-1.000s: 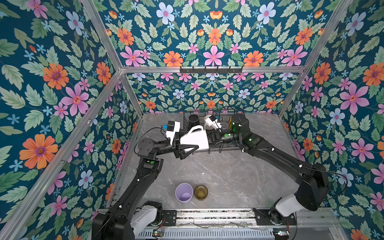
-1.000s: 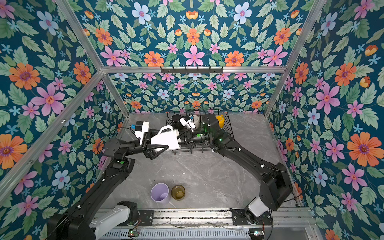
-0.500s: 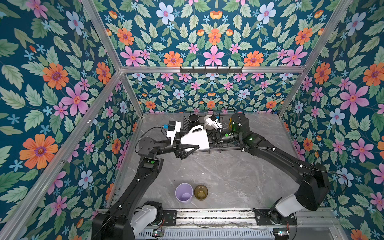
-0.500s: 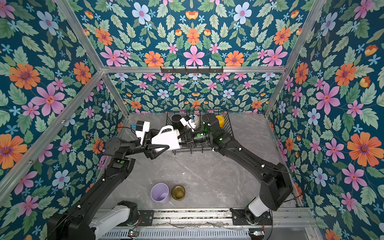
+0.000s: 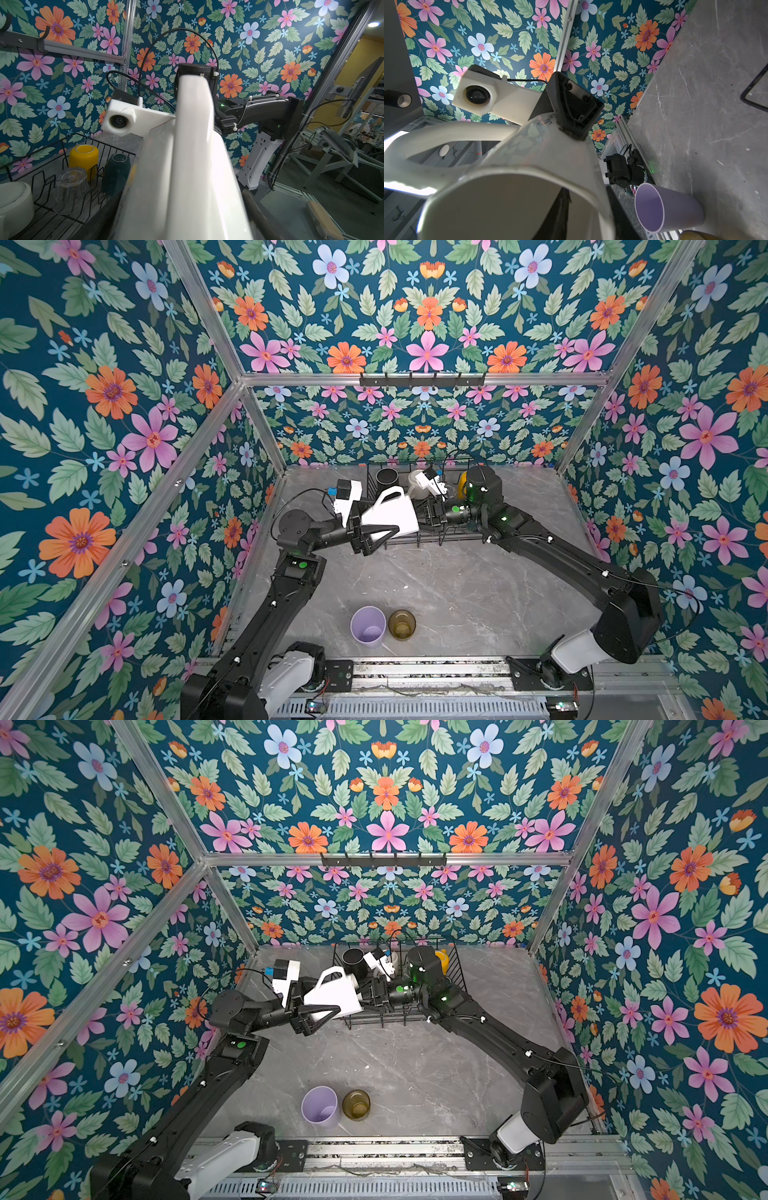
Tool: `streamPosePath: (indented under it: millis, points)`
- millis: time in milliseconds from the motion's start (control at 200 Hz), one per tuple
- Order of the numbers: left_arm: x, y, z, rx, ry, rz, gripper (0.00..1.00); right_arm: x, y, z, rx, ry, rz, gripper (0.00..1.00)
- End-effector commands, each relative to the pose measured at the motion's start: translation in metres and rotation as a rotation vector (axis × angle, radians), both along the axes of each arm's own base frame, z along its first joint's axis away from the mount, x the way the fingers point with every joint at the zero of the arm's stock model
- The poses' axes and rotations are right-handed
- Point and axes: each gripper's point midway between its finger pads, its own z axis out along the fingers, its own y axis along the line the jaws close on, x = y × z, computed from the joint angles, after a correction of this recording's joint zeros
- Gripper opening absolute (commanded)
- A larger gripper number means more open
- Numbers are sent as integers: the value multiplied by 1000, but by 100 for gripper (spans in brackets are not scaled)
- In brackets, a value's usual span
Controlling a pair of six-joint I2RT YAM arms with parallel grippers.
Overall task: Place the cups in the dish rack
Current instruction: 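Open the right gripper and release the white mug to the left gripper, then move the white mug over the rack with the left gripper while the right gripper withdraws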
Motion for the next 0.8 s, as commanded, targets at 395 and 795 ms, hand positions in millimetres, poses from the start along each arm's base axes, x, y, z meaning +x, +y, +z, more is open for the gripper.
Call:
streamPosePath:
  millis: [395,795]
  points:
    - [37,8,9,37,-4,203,0,48,-66,-44,-119,86,-371,53]
    - [102,20,-26,227,225,428,0,50,-164,-93,-561,-96,-797,83]
